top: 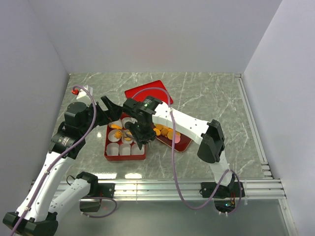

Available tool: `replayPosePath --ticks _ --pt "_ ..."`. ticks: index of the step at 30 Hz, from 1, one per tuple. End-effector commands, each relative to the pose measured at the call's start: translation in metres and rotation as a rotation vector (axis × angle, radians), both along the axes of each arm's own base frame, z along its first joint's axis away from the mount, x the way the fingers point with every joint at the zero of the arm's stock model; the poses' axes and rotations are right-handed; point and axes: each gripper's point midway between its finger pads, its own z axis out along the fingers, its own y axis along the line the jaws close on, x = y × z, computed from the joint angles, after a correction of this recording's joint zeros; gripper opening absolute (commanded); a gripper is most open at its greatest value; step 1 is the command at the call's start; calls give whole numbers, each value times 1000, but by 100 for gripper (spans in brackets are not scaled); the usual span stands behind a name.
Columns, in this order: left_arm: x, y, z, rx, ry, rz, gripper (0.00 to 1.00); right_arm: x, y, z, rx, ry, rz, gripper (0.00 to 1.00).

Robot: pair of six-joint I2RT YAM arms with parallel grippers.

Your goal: Pack the cookies

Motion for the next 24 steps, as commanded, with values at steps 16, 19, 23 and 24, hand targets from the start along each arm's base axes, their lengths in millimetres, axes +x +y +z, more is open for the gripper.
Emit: replayPosePath --ticks 16,19,23,24 --pt "4 -4 10 -12 -30 -11 99 27 -22 56 76 -109 -74 53" --pt "7 -9 11 -10 -16 -29 99 32 -36 67 86 -135 -99 53" --pt "9 -7 17 -7 -22 -15 99 33 -65 72 86 -144 -144 53" --pt "9 -7 16 -5 -19 -12 99 38 -74 72 83 -145 -164 53"
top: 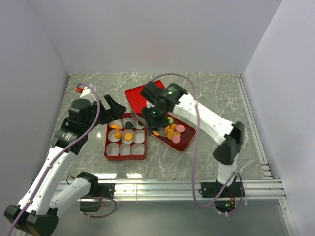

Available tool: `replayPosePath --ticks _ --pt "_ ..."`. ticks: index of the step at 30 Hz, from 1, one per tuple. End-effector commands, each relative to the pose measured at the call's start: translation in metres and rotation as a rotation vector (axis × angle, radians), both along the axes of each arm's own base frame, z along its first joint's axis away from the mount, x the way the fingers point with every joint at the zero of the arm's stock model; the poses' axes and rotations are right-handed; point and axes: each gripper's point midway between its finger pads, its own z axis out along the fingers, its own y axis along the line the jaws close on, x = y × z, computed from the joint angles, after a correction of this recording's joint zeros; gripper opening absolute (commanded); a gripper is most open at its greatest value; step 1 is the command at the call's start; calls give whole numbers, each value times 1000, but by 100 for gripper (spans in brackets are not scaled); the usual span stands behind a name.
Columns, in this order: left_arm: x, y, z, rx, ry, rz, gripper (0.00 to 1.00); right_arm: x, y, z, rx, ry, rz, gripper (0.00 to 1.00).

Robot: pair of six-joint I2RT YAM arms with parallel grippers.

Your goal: Pack the cookies

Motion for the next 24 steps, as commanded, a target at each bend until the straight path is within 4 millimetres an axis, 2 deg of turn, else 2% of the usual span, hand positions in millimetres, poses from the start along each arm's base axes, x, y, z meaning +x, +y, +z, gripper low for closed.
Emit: replayPosePath --ticks 1,7,10,14,24 --pt "0 -1 30 -22 -72 0 99 -4 -48 26 -5 -35 -48 53" --pt "-1 4 29 -21 -79 23 99 3 -104 14 -52 -23 -151 53" --pt "-1 4 27 -37 -85 32 99 4 -121 8 -61 -11 -194 53" --pt "1 -1 25 -43 -81 10 99 1 -127 -4 -80 6 -213 53" --pt "10 -14 26 -61 -84 -37 100 -3 -112 -24 -52 78 -198 51"
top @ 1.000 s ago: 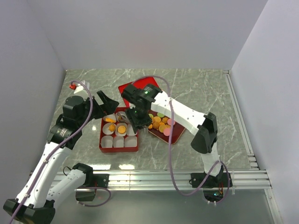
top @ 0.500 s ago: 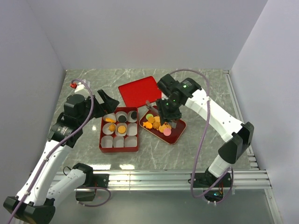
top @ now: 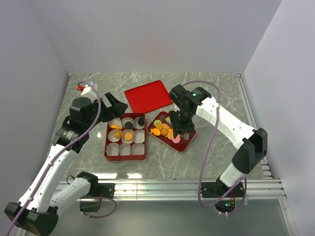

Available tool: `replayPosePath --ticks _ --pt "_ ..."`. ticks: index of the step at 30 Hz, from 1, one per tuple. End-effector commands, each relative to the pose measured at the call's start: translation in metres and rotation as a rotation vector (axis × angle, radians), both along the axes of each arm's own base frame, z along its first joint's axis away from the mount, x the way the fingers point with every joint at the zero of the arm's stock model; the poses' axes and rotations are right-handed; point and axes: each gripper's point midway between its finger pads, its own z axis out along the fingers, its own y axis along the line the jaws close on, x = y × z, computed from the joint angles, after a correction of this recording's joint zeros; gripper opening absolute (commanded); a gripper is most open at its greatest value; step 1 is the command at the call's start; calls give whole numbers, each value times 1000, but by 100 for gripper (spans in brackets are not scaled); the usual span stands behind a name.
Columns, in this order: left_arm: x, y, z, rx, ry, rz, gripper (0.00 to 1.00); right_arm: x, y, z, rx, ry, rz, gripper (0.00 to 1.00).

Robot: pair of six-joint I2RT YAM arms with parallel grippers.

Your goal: Pack the cookies

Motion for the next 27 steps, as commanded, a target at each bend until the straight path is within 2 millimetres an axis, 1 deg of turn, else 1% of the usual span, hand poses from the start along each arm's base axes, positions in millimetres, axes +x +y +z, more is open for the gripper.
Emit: replayPosePath --ticks 1,6,12,18,22,27 --pt "3 -7 17 -28 -60 -26 99 5 13 4 53 -23 13 51" --pt "4 -4 16 -3 -64 -12 99 10 27 -8 82 9 31 49" --pt "6 1 16 29 -68 12 99 16 38 -24 77 45 49 48" --pt "8 2 14 52 -65 17 100 19 39 -38 41 75 57 47" --pt "11 2 12 62 -61 24 99 16 41 -39 44 89 63 44" --pt "12 2 9 66 -56 23 99 8 40 -39 40 105 71 36"
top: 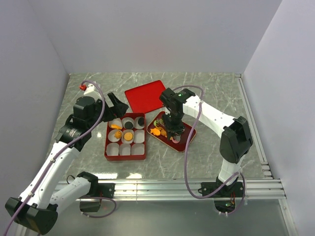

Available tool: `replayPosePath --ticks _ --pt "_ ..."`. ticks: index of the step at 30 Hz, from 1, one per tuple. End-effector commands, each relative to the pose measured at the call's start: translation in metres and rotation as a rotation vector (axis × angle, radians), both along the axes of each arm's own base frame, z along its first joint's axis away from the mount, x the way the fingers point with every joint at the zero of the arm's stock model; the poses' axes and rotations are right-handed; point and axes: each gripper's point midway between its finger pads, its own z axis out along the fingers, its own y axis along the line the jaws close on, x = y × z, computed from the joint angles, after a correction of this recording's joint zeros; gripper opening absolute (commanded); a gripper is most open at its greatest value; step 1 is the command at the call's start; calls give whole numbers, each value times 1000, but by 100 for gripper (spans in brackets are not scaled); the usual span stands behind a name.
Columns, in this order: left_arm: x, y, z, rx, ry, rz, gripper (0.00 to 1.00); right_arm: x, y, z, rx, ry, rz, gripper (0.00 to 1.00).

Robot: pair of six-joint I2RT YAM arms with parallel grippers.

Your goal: Pack the cookies

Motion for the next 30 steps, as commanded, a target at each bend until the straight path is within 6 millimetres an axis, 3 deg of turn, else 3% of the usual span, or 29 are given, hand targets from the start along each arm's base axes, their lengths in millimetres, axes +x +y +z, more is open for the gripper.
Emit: replayPosePath --ticks 1,7,11,18,24,30 --pt "4 0 19 6 -63 1 99 -4 6 9 28 -11 22 35" --pt "5 0 19 4 -63 2 99 -5 3 20 24 -44 13 27" --pt "4 -4 20 -5 -60 -13 99 7 -6 31 -27 -99 -3 25" --pt "2 -9 21 -13 -56 -30 99 22 -9 67 -42 -194 -25 25" --pt "4 -7 20 -25 -40 -2 99 19 7 95 32 -248 -5 24" --pt "11 1 20 -36 -28 77 99 -2 45 111 122 -256 76 24"
